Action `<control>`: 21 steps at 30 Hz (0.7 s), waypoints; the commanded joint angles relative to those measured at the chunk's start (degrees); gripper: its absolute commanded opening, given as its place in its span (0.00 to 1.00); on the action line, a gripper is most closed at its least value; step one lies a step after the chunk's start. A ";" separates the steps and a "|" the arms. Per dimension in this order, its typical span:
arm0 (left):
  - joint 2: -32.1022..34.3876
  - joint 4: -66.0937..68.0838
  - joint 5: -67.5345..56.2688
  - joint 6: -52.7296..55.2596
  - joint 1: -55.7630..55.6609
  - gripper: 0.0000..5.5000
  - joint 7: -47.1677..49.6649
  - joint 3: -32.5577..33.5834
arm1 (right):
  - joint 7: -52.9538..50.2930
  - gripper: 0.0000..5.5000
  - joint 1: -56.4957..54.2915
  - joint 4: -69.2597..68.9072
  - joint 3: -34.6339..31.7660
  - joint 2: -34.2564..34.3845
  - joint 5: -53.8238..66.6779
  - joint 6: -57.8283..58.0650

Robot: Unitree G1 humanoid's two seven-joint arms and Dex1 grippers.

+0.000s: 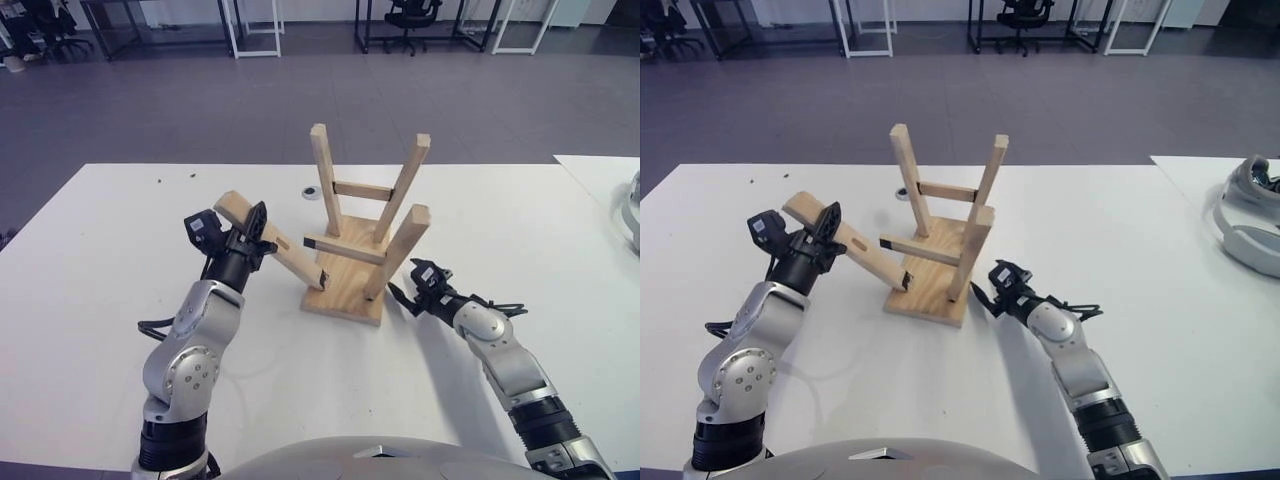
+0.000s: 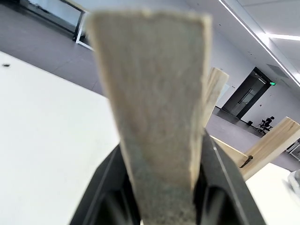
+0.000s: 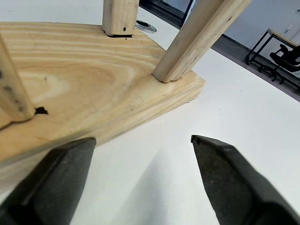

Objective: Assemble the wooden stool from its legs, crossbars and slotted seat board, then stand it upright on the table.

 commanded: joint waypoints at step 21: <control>3.97 5.40 16.78 14.57 -4.66 0.19 -4.41 -13.39 | 0.28 0.69 0.63 -2.68 0.46 1.49 -2.19 -1.05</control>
